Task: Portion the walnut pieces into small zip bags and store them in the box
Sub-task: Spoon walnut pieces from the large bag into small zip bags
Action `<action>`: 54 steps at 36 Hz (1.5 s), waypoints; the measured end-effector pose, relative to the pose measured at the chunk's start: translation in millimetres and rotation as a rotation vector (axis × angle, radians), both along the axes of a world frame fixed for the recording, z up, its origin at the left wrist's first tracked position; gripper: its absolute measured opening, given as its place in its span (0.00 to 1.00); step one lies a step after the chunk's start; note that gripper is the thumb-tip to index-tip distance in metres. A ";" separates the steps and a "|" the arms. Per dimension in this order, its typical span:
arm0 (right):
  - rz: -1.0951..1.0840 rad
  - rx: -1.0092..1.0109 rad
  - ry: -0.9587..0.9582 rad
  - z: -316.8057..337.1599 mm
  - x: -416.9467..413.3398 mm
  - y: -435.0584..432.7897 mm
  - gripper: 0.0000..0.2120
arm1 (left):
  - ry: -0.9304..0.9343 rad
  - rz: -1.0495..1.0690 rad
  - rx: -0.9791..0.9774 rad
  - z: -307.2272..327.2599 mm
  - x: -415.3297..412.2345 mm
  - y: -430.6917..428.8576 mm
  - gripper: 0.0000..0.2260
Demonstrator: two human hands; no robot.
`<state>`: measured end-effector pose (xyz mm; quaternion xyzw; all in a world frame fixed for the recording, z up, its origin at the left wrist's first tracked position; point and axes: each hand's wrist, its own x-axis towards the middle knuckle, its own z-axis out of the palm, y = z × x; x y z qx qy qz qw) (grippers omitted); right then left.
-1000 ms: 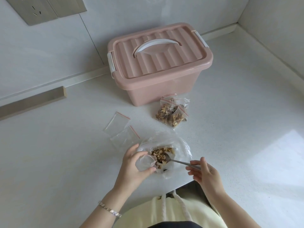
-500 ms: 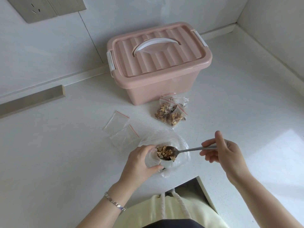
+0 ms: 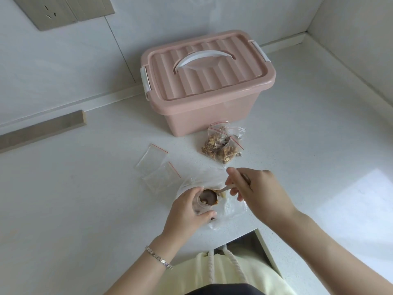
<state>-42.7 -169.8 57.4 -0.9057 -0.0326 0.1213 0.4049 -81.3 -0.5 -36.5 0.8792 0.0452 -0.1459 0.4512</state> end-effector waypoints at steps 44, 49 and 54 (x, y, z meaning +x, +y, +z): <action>-0.549 0.587 0.498 -103.1 -40.9 -14.7 0.15 | 0.042 0.240 -0.039 -17.3 -21.2 21.8 0.30; -0.519 0.556 0.475 -104.1 -44.2 -13.0 0.15 | 0.044 0.327 -0.070 -19.9 -21.8 26.5 0.29; -0.548 0.598 0.589 -106.6 -43.3 -10.0 0.15 | 0.048 0.354 -0.090 -26.0 -23.9 29.3 0.29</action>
